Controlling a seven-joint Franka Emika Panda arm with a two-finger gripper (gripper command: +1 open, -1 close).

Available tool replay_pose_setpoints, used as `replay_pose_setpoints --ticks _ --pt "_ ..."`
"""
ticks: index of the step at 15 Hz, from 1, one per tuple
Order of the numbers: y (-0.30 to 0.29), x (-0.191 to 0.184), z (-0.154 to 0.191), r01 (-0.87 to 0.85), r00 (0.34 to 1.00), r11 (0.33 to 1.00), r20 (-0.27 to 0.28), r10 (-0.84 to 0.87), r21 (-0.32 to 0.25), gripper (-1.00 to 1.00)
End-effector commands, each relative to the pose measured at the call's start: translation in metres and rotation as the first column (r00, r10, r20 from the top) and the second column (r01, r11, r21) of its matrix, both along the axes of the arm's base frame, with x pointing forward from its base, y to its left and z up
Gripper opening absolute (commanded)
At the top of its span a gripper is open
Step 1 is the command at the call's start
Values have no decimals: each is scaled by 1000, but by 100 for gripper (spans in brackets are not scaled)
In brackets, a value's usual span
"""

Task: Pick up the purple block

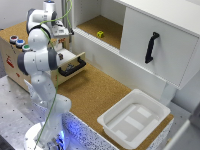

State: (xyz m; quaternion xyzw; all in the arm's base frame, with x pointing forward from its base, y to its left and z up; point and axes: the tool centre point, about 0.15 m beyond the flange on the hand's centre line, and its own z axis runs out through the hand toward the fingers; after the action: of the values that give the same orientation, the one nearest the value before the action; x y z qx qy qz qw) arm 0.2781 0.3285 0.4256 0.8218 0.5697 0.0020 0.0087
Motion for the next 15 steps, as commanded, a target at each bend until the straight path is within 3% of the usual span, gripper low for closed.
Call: replay_pose_setpoints --ticks 1,5,6,7,10,11,15 --pt "-4 -1 -13 -39 999 999 30 38 23 100" --pt "-4 -1 -13 -39 999 999 30 38 23 100" --pt "-3 -3 -15 -48 999 999 -23 48 -2 100" --pt "-8 -1 -24 -60 998 998 -18 60 -7 100" --pt "-17 16 -39 -98 995 995 16 98 10 100" --pt "-13 21 -41 -146 988 989 42 147 -17 100" --pt "5 45 -49 -295 949 955 105 296 -20 100"
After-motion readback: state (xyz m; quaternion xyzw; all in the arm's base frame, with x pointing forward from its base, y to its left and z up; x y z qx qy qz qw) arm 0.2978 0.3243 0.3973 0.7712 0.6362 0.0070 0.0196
